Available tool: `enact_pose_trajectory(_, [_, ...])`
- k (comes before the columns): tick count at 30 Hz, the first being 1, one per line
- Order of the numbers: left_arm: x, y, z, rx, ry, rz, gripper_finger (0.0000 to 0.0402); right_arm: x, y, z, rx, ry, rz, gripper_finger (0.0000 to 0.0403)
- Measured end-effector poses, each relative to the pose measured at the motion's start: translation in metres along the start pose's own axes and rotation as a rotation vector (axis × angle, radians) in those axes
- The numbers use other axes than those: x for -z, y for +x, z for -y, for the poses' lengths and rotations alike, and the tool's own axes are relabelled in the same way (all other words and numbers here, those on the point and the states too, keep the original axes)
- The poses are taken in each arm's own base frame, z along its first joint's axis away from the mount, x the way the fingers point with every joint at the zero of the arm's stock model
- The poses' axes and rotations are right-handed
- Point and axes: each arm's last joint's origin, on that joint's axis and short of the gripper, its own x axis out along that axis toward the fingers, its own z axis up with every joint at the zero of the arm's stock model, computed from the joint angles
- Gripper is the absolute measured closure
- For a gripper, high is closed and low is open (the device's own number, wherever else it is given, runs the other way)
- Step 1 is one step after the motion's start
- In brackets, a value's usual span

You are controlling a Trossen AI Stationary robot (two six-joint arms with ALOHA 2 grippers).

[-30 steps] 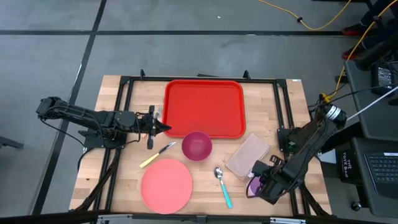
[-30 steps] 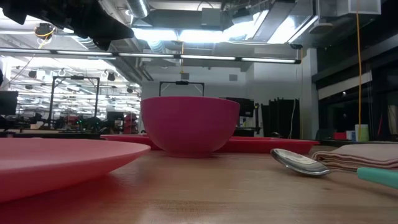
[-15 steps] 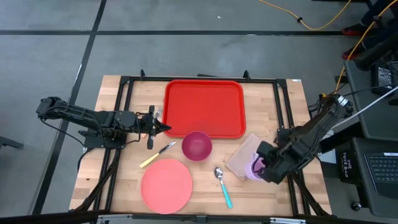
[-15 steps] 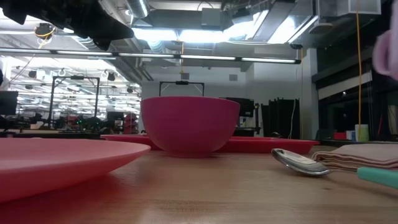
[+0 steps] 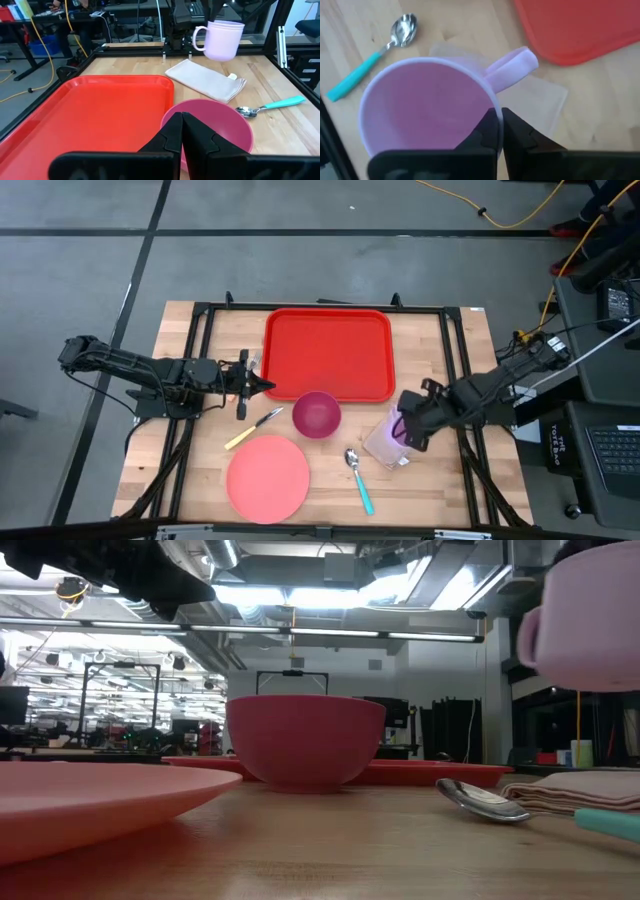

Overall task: Set up tray
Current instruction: Put the light purple mug on the red tray

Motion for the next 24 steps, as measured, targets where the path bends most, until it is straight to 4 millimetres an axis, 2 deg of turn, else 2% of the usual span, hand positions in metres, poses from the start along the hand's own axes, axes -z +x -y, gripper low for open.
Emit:
enact_pose_trajectory(7, [0.000,0.000,0.000,0.000,0.042,0.001,0.0398,-0.028,0.006,0.017,-0.052,-0.064,0.045,0.0392])
enact_pose_trajectory(11, [-0.002,0.002,-0.002,-0.015,0.012,0.018,0.0397,-0.040,0.009,0.030,-0.046,-0.100,0.059,0.0392])
enact_pose_trajectory(14, [-0.001,0.010,-0.008,-0.056,-0.005,0.020,0.0397,-0.048,0.011,0.040,-0.055,-0.157,0.068,0.0392])
enact_pose_trajectory(19, [-0.003,0.030,-0.018,-0.066,0.072,0.046,0.0396,-0.063,0.014,0.055,-0.088,-0.216,0.095,0.0392])
enact_pose_trajectory(24, [-0.023,0.051,-0.029,-0.119,0.121,0.004,0.0376,-0.067,0.016,0.064,-0.096,-0.253,0.087,0.0392])
